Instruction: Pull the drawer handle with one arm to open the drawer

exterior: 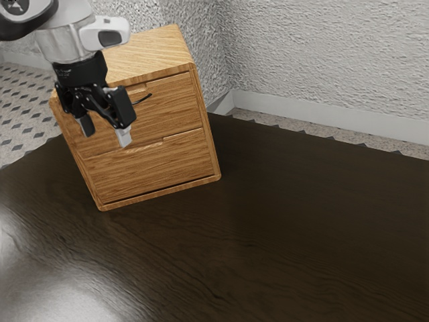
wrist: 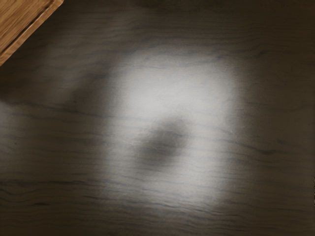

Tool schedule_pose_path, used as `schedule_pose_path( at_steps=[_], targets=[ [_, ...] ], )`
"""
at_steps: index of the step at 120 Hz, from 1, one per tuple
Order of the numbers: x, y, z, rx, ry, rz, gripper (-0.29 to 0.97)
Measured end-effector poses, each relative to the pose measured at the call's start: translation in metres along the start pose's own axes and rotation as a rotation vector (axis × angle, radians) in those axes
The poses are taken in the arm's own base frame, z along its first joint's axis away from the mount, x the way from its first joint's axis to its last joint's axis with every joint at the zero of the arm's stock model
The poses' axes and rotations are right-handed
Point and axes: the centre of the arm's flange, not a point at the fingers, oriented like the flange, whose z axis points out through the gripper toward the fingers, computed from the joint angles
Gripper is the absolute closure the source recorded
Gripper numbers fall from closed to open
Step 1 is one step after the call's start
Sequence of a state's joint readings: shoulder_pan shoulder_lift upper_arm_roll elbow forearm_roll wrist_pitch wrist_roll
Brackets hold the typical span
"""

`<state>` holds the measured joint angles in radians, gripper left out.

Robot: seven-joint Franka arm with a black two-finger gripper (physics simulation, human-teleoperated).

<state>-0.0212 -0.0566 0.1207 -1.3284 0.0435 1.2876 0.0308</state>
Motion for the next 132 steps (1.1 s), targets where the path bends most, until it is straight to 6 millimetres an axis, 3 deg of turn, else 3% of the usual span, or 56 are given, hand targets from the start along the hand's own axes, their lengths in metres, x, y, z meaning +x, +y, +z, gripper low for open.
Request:
schedule_pose_path(
  at_steps=[23,45,59,69,85,96,106,132],
  targets=[
    [0.010,0.010,-0.009,0.030,0.094,0.022,0.00],
    [0.001,0.003,-0.024,0.086,0.130,0.028,0.00],
    [0.023,0.000,0.008,0.224,0.137,0.152,0.00],
    [0.029,-0.007,0.008,0.288,0.169,0.237,0.00],
    [0.039,0.011,0.017,0.422,0.161,0.420,0.06],
    [0.044,0.012,0.022,0.470,0.146,0.504,0.13],
    [0.052,0.003,0.026,0.483,0.154,0.552,0.17],
    [0.081,-0.046,0.047,0.474,0.182,0.601,0.29]
  ],
)
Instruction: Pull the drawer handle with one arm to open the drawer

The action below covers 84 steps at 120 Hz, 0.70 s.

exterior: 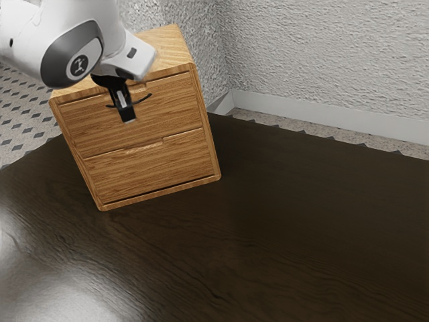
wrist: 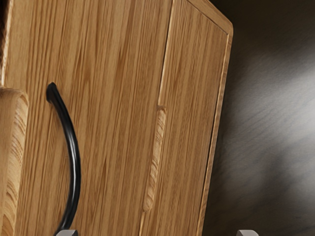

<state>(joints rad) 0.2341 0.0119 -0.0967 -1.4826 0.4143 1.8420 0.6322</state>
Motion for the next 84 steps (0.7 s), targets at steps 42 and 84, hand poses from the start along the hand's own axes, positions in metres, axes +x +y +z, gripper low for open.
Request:
schedule_pose_path(
  at_steps=[42,84],
  targets=[
    [0.035,-0.004,0.015,-0.002,0.077,0.127,0.35],
    [0.026,-0.030,0.033,-0.019,0.092,0.136,0.36]
  ],
)
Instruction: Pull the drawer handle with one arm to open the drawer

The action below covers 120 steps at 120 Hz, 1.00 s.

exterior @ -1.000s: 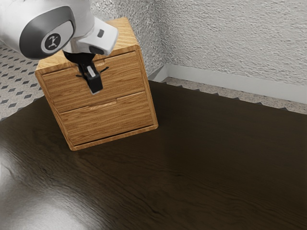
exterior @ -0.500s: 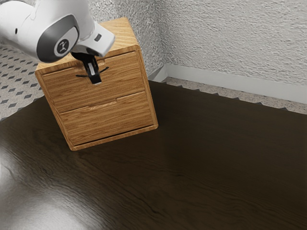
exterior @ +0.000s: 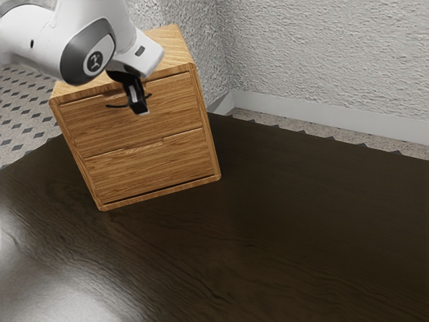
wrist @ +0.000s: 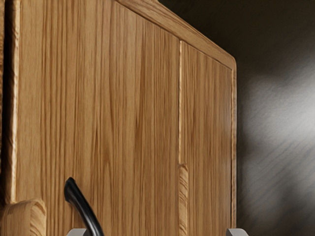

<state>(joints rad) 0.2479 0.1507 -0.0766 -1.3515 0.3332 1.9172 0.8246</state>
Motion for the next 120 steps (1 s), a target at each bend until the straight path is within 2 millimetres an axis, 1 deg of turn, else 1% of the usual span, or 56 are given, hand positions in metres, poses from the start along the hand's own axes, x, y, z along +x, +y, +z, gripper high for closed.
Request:
schedule_pose_path(
  at_steps=[19,35,46,65,76,88,92,104,113,120],
  targets=[
    [-0.007,-0.010,0.017,-0.017,-0.010,-0.003,0.36],
    [-0.011,-0.015,0.022,-0.024,-0.009,-0.001,0.36],
    [-0.011,-0.015,0.024,-0.029,-0.008,0.007,0.35],
    [-0.011,-0.013,0.025,-0.034,-0.008,0.021,0.36],
    [-0.020,-0.017,0.024,-0.034,-0.014,0.012,0.36],
    [-0.022,-0.017,0.025,-0.040,-0.017,0.015,0.34],
    [-0.022,-0.016,0.026,-0.043,-0.018,0.017,0.37],
    [-0.024,-0.014,0.027,-0.048,-0.021,0.020,0.53],
    [-0.027,-0.013,0.016,-0.038,-0.017,0.021,0.64],
    [-0.027,-0.011,0.012,-0.035,-0.016,0.027,0.68]
  ],
)
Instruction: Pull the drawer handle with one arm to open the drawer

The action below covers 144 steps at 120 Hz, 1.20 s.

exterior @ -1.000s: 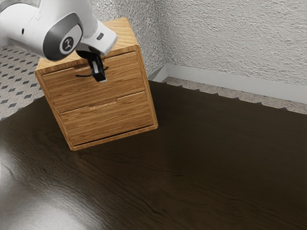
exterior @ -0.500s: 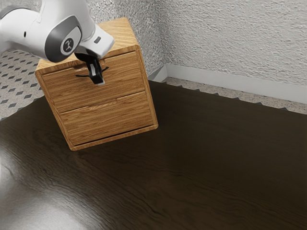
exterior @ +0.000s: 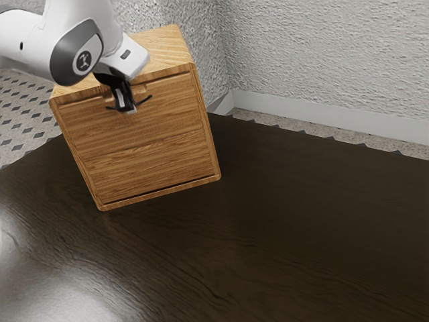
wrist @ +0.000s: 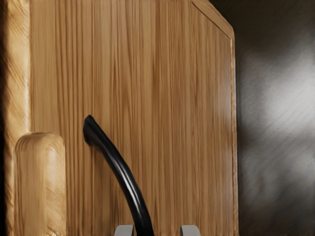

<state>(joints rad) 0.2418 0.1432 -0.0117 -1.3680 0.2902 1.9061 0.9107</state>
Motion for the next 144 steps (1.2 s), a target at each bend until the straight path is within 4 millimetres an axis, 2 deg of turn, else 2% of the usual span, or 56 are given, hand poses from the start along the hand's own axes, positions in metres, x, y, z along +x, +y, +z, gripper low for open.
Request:
schedule_pose_path(
  at_steps=[34,67,97,122,144],
  targets=[
    [0.000,0.019,0.001,-0.021,-0.014,0.027,0.77],
    [-0.002,0.039,-0.023,-0.023,0.002,0.044,0.78],
    [0.001,0.055,-0.017,-0.044,-0.010,0.056,0.79],
    [-0.005,0.073,-0.039,-0.050,-0.005,0.041,0.78],
    [-0.003,0.083,-0.036,-0.077,-0.017,-0.003,0.78]
  ],
)
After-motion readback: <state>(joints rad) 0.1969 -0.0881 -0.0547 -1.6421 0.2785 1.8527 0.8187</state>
